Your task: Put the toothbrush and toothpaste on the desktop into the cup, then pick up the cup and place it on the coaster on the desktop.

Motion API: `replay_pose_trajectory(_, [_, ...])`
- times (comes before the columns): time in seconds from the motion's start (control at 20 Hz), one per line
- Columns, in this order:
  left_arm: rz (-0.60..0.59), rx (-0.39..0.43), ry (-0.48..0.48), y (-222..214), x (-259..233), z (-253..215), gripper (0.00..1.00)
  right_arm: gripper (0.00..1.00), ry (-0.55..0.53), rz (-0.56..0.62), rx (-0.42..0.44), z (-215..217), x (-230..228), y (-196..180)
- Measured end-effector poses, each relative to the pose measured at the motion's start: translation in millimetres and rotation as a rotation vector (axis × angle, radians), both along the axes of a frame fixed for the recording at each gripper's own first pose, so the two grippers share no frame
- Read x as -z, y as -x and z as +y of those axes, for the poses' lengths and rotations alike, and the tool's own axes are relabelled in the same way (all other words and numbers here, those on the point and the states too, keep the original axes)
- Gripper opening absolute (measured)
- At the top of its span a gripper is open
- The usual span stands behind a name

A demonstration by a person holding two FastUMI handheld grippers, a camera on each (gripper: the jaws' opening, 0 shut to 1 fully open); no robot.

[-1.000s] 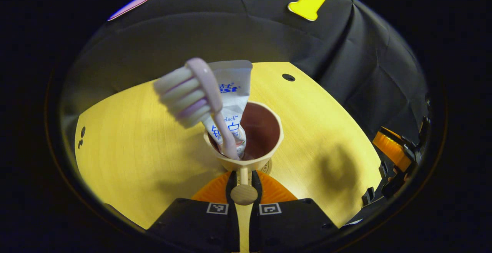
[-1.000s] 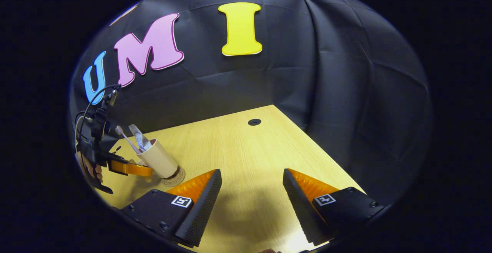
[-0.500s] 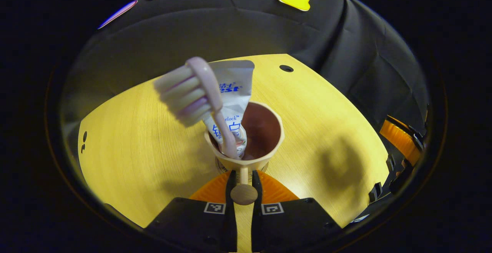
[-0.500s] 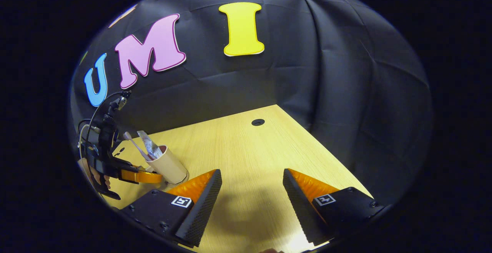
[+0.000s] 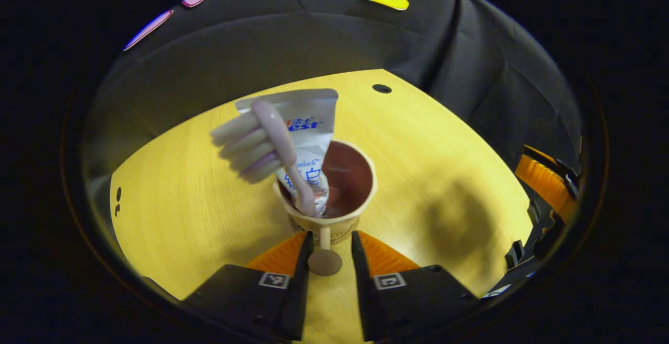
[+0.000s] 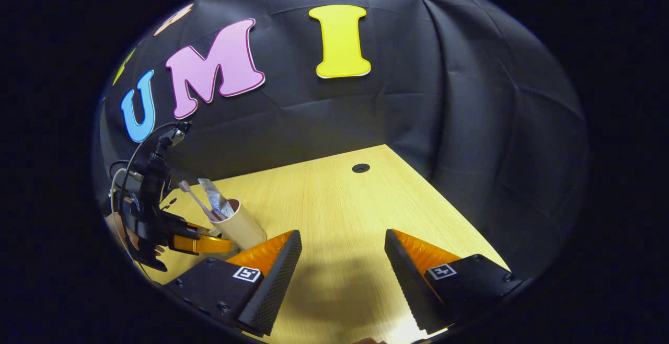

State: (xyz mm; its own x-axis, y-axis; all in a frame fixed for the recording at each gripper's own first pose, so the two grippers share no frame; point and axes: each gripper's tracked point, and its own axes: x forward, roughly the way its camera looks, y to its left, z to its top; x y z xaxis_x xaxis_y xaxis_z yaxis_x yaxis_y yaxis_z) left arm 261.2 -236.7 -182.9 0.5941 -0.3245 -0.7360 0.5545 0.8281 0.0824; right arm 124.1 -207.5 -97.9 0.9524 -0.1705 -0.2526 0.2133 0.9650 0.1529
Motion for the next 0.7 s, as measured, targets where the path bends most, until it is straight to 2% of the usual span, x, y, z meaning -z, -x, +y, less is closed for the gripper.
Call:
replay_pose_trajectory(0.15, [-0.043, -0.024, 0.041, 6, -19, 7, 0.91, 0.98, 0.003, -0.011, -0.005, 6, -9, 1])
replay_pose_trajectory(0.2, [-0.058, -0.032, 0.069, 13, -26, 10, 1.00, 0.98, 0.007, -0.018, -0.010, 9, -13, 2])
replay_pose_trajectory(0.35, [-0.145, -0.061, 0.117, 32, -57, 27, 0.98, 0.98, 0.029, -0.038, -0.029, 20, -30, 9])
replay_pose_trajectory(0.7, [-0.470, -0.144, 0.204, 101, -166, 94, 0.98, 0.99, 0.061, -0.111, -0.081, 65, -88, 38])
